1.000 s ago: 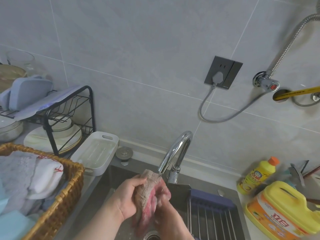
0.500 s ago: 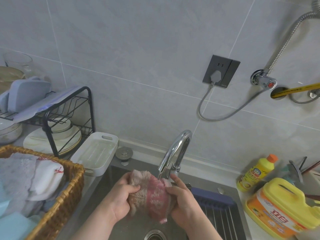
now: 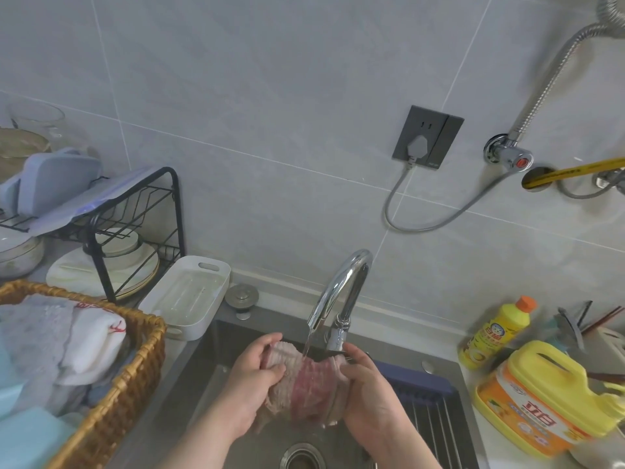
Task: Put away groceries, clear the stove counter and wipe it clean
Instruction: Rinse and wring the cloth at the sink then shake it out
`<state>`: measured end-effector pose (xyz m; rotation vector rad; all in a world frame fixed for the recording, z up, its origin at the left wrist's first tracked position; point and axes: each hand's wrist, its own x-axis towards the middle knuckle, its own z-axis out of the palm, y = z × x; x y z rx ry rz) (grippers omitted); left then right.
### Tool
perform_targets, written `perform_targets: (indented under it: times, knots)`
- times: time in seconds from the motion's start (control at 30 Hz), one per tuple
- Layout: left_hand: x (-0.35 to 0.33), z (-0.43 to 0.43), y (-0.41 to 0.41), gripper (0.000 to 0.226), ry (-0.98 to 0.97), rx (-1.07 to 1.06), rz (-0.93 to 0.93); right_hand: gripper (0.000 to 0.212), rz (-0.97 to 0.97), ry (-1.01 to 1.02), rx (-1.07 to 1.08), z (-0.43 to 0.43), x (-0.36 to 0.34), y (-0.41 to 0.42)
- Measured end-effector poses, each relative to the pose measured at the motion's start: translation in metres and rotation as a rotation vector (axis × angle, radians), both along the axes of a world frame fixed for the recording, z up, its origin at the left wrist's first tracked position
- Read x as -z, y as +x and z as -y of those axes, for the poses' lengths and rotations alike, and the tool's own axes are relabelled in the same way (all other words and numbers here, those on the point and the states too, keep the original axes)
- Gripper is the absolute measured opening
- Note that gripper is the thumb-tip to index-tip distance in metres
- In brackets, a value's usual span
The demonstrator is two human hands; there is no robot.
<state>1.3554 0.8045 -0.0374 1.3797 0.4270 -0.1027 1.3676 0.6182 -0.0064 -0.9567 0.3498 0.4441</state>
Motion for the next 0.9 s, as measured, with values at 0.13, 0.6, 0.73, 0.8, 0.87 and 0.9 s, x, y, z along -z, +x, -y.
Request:
perform_targets:
  times: [0.13, 0.6, 0.73, 0.8, 0.87, 0.9]
  knots:
    - [-0.004, -0.006, -0.002, 0.056, 0.045, 0.122, 0.044, 0.047, 0.079, -0.237, -0.050, 0.011, -0.012, -0.001]
    - [-0.029, -0.024, 0.015, 0.032, 1.015, 0.151, 0.233, 0.014, 0.614, -1.647, -0.606, -0.004, -0.015, 0.028]
    - [-0.024, -0.013, 0.021, 0.019, 0.774, -0.012, 0.097, 0.024, 0.420, -1.035, -0.433, -0.009, -0.027, 0.026]
    - [-0.023, 0.001, 0.015, 0.007, 0.470, -0.144, 0.023, 0.031, 0.224, -0.630, -0.352, -0.011, -0.028, 0.024]
    - [-0.014, 0.012, 0.004, 0.023, 0.241, -0.211, -0.069, 0.037, 0.067, -0.358, -0.268, -0.014, -0.028, 0.021]
    - [-0.016, 0.016, -0.005, 0.035, 0.140, -0.177, -0.119, 0.037, 0.004, -0.267, -0.231, -0.015, -0.029, 0.018]
